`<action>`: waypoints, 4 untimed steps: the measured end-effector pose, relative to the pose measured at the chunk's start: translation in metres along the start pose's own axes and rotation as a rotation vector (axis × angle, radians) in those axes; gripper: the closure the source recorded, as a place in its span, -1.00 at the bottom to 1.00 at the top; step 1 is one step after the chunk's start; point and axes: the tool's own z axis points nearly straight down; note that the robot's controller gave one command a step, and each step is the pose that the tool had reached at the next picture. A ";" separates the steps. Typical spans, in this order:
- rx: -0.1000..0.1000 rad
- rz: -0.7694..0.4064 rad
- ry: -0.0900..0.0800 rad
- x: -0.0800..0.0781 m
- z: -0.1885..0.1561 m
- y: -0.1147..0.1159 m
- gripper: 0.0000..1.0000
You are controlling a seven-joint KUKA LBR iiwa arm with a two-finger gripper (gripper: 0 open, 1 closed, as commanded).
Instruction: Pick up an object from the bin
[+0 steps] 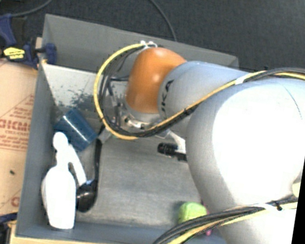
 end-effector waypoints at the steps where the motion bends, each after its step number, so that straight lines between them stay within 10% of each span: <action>1: -0.002 0.150 -0.001 -0.007 0.000 -0.013 1.00; 3: -0.004 0.332 -0.010 0.033 0.000 0.026 1.00; 4: 0.001 0.577 0.001 0.006 -0.005 -0.006 1.00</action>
Offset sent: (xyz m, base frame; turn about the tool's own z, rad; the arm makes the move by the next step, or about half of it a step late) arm -0.0104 -0.0082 -0.0001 0.2462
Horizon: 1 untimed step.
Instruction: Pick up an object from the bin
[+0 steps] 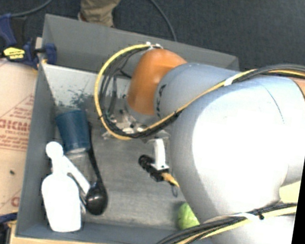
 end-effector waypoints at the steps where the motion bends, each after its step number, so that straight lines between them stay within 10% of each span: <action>1: -0.006 -0.155 -0.012 0.047 0.004 0.020 1.00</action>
Offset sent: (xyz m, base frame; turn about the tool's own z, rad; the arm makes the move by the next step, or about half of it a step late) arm 0.0158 0.0021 0.0512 -0.0658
